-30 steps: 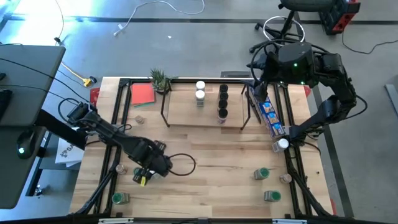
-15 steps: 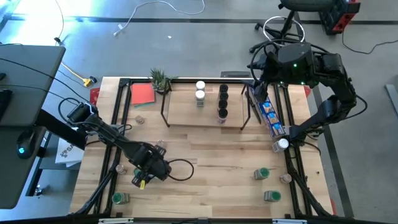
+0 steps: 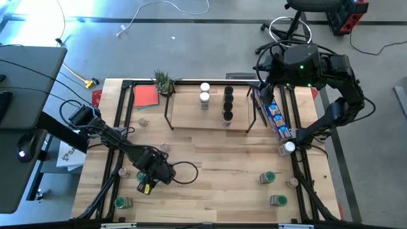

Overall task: Shelf spices
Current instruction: Put the white seasoning bottle on the shelf aligned with the other white seasoning bottles

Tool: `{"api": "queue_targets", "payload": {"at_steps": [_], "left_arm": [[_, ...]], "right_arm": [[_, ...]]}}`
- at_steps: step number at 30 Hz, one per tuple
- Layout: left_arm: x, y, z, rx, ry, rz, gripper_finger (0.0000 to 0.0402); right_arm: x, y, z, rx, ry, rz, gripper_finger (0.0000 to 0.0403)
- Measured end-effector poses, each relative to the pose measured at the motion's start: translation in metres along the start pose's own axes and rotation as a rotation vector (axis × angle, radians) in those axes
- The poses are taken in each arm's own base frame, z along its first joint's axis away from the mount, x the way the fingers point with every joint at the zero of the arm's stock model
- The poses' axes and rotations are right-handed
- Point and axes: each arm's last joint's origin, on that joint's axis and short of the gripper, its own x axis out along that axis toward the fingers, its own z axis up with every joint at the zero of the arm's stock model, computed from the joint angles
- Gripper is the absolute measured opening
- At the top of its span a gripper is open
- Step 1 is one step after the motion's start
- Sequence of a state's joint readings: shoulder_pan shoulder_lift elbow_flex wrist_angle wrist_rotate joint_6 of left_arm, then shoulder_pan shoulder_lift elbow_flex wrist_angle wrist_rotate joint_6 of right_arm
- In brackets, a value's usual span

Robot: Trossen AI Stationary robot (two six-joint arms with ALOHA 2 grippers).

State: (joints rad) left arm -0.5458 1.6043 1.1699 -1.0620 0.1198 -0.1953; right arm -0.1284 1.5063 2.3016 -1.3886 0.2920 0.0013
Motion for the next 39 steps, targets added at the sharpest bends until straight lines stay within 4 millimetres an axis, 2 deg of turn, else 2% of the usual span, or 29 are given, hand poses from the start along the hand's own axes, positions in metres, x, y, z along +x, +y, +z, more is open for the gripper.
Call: {"api": "queue_targets", "payload": {"at_steps": [3,8,10,14,18,22,25,32,35,39], "left_arm": [[-0.001,0.004,0.002,-0.075,-0.008,-0.009,0.0200],[-0.010,0.012,0.006,-0.203,-0.013,-0.031,0.0200],[-0.027,0.018,0.011,-0.250,-0.018,-0.037,0.0200],[-0.075,0.038,0.016,-0.335,-0.051,-0.015,0.0200],[-0.124,0.071,0.024,-0.456,-0.220,0.009,0.0200],[-0.151,0.109,0.038,-0.555,-0.384,0.041,0.0200],[-0.153,0.140,0.052,-0.558,-0.383,0.082,0.0200],[-0.140,0.216,0.083,-0.525,-0.344,0.179,0.0200],[-0.130,0.243,0.088,-0.519,-0.293,0.199,0.0200],[-0.124,0.269,0.084,-0.480,-0.233,0.212,0.0200]], "right_arm": [[0.000,0.000,0.000,0.000,0.000,0.000,0.0281],[0.000,0.000,0.000,-0.009,0.000,0.000,0.0281],[0.000,0.000,0.000,-0.012,0.002,-0.001,0.0281],[-0.001,-0.001,-0.001,-0.027,0.004,-0.024,0.0281],[-0.001,-0.002,-0.001,-0.060,0.005,-0.046,0.0281],[-0.001,-0.002,-0.002,-0.076,0.018,-0.045,0.0281],[-0.003,-0.002,-0.007,-0.074,0.056,-0.044,0.0281],[-0.009,-0.004,-0.012,0.027,0.087,-0.048,0.0281],[-0.010,-0.004,-0.014,0.091,0.097,-0.052,0.0281],[-0.011,-0.005,-0.017,0.168,0.128,-0.060,0.0281]]}}
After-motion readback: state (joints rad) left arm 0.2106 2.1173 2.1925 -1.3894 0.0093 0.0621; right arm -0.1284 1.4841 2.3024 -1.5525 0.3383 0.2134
